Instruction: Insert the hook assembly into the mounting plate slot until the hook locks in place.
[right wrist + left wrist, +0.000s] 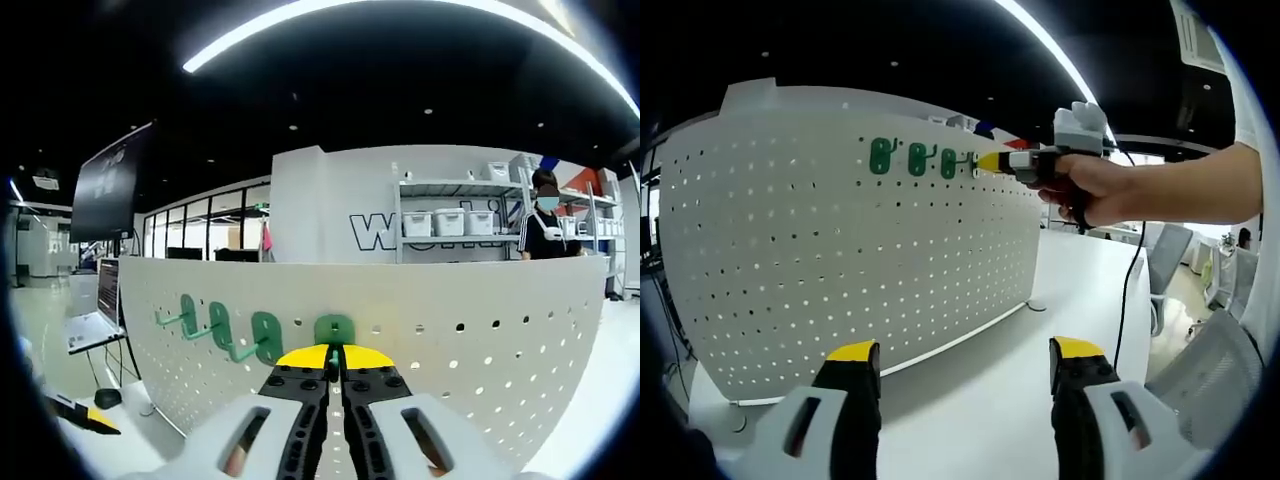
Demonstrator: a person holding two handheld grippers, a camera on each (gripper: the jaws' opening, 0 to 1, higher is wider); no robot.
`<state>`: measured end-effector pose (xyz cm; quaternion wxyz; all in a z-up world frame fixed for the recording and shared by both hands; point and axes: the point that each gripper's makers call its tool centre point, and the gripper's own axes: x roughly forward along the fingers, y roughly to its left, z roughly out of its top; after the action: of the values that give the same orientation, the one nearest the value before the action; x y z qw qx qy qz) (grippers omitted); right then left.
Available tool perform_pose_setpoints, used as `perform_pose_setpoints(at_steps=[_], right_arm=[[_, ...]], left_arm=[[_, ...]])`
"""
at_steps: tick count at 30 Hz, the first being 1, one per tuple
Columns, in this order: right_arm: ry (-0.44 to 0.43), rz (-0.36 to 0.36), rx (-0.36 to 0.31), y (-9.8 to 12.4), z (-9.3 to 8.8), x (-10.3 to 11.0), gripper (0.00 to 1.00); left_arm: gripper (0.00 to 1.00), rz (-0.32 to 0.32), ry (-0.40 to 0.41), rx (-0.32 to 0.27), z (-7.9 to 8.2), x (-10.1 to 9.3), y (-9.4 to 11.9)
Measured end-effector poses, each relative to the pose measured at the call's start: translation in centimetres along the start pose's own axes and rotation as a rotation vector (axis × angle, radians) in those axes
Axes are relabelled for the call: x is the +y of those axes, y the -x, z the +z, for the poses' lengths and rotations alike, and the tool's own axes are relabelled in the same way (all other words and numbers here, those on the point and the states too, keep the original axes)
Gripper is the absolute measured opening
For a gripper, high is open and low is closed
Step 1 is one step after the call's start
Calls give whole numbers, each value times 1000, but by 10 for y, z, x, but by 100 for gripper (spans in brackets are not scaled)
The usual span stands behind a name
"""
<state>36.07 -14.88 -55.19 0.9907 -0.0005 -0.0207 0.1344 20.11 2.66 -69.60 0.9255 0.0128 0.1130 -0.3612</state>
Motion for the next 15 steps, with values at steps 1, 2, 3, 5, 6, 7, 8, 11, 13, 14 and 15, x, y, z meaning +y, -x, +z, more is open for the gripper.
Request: perform_pose_setpoints(at_steps=[1, 2, 3, 5, 6, 7, 8, 11, 13, 14, 15], right_arm=[[2, -12, 3, -1, 0, 0, 0], [8, -22, 5, -1, 0, 0, 0], [20, -37, 6, -1, 0, 0, 0], [30, -50, 5, -1, -1, 0, 0], [28, -57, 3, -1, -1, 0, 0], [23, -67, 1, -1, -1, 0, 0], [22, -80, 2, -2, -1, 0, 0], [9, -105, -7, -2, -2, -1, 0], [19, -120, -16, -2, -2, -1, 0], [17, -126, -15, -2, -3, -1, 0], [9, -134, -19, -2, -2, -1, 1]], left_arm=[[71, 1, 1, -2, 0, 0, 0], [71, 1, 3, -2, 0, 0, 0], [71, 2, 2, -1, 0, 0, 1], [71, 3, 2, -2, 0, 1, 1], [71, 3, 3, -2, 0, 1, 1], [70, 3, 3, -3, 0, 1, 1], [70, 4, 3, -3, 0, 1, 1], [70, 4, 2, -6, 1, 2, 1], [70, 7, 1, -10, 3, 3, 2], [70, 7, 2, -12, 4, 3, 2], [70, 8, 2, -14, 5, 4, 2]])
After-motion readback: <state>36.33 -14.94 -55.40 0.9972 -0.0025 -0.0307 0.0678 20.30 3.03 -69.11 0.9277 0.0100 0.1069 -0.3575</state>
